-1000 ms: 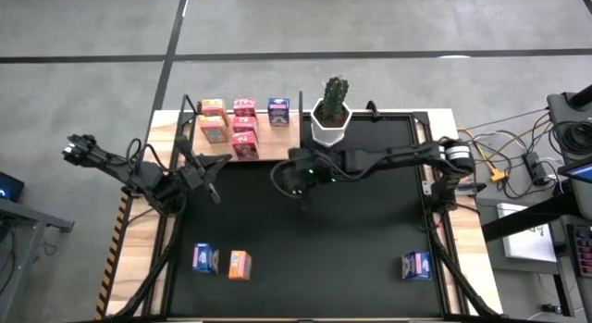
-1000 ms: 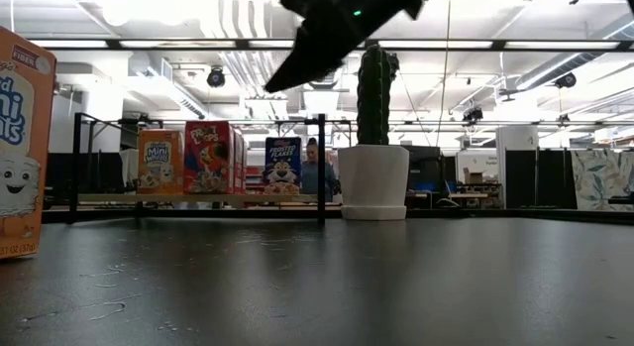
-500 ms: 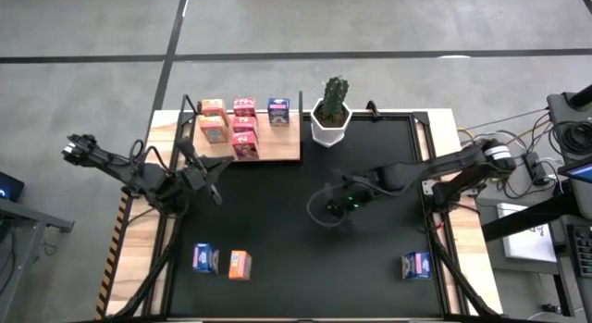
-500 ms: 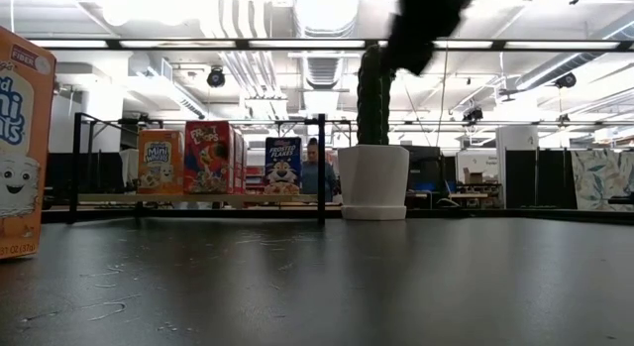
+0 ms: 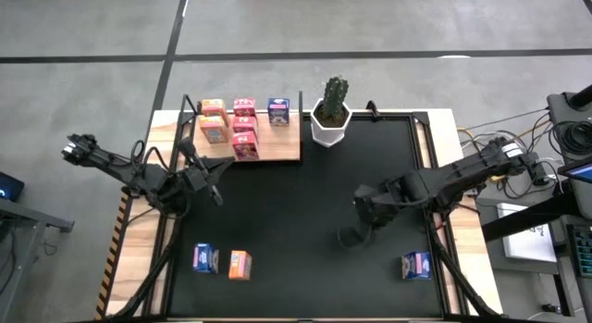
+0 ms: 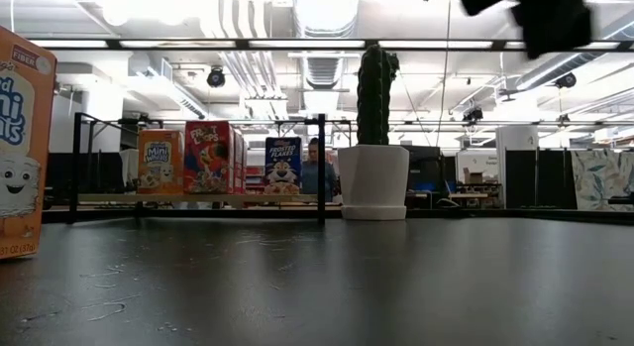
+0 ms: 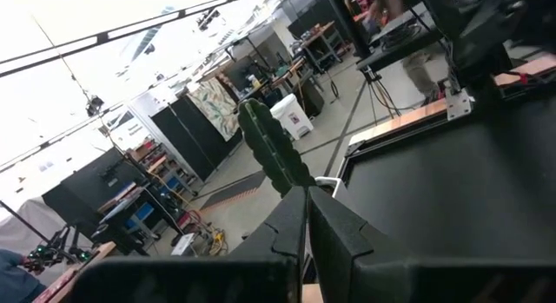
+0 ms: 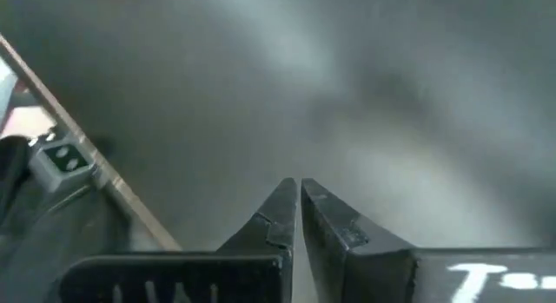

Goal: Stack cereal on shelf
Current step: Put the right blue cereal box on the shelf and align it with the other blue cereal box

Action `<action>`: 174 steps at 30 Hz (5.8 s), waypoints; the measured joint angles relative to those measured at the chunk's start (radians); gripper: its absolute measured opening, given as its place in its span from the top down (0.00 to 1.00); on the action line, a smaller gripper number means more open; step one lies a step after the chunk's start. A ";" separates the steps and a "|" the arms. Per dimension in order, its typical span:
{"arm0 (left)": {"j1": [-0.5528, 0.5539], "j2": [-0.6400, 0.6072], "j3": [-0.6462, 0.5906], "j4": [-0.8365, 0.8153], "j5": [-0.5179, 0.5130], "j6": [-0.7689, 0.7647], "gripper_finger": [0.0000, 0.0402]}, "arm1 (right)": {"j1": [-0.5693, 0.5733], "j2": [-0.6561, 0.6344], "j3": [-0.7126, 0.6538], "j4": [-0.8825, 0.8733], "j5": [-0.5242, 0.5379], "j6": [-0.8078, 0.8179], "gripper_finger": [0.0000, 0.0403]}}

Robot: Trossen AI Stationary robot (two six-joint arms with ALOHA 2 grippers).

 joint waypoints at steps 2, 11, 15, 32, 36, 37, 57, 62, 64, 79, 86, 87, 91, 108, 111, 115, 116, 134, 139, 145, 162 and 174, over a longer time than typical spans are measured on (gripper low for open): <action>0.000 0.001 0.000 0.000 0.000 0.000 1.00 | 0.046 0.001 0.014 -0.039 -0.040 0.104 0.97; 0.000 0.003 0.000 0.000 0.000 -0.012 1.00 | 0.260 -0.005 0.026 -0.177 -0.138 0.638 0.97; 0.000 0.010 0.000 0.000 0.000 -0.014 1.00 | 0.359 -0.010 0.026 -0.225 -0.152 0.815 0.97; 0.000 0.036 0.000 0.000 0.000 -0.016 1.00 | 0.557 -0.018 0.014 -0.285 -0.112 1.128 0.74; 0.000 0.036 0.000 0.000 0.000 -0.016 1.00 | 0.578 -0.018 0.002 -0.285 -0.109 1.167 0.55; 0.000 0.036 0.000 0.000 0.000 -0.016 1.00 | 0.581 -0.018 -0.004 -0.284 -0.103 1.172 0.51; 0.000 0.036 0.000 0.000 0.000 -0.023 1.00 | 0.582 0.045 -0.118 -0.194 -0.085 1.109 0.37; 0.000 0.036 0.000 0.000 0.000 -0.025 1.00 | 0.582 0.044 -0.122 -0.194 -0.085 1.108 0.51; 0.000 0.036 0.000 0.000 0.000 -0.027 1.00 | 0.582 0.044 -0.122 -0.194 -0.085 1.108 0.56; 0.000 0.036 0.000 0.000 0.000 -0.031 1.00 | 0.441 0.045 0.011 -0.184 0.292 0.805 0.65; 0.000 0.036 0.000 0.000 0.000 -0.032 1.00 | 0.188 0.045 0.026 0.028 0.331 0.279 0.65; 0.000 0.036 0.000 0.000 0.000 -0.032 1.00 | 0.150 0.045 0.026 0.082 0.332 0.195 0.65; 0.000 0.036 0.000 0.000 0.000 -0.032 1.00 | 0.019 0.046 0.030 0.318 0.310 -0.144 0.65; 0.000 0.035 0.000 0.000 0.000 -0.032 1.00 | -0.219 0.285 0.450 0.417 0.307 -1.038 0.65; 0.000 0.035 0.000 0.000 0.000 -0.032 1.00 | -0.251 0.367 0.576 0.316 0.307 -1.117 0.65; 0.000 0.035 0.000 0.000 0.000 -0.032 1.00 | -0.304 0.479 0.761 0.158 0.306 -1.191 0.65; 0.000 0.035 0.000 0.000 0.000 -0.032 1.00 | -0.320 0.505 0.808 0.115 0.307 -1.208 0.65; 0.000 0.034 0.000 -0.001 -0.001 -0.022 1.00 | -0.564 0.821 1.140 -0.119 0.303 -1.474 0.65; 0.000 0.034 0.000 0.000 -0.003 -0.005 1.00 | -0.583 0.860 1.142 -0.114 0.307 -1.516 0.65; 0.000 0.032 0.000 0.000 -0.003 0.010 1.00 | -0.585 0.891 1.141 -0.098 0.307 -1.550 0.64; 0.000 0.030 0.007 0.000 -0.003 0.015 1.00 | -0.592 0.893 1.141 -0.037 0.307 -1.555 0.48; 0.000 0.030 0.008 0.000 -0.003 0.015 1.00 | -0.582 0.880 1.141 -0.039 0.307 -1.556 0.49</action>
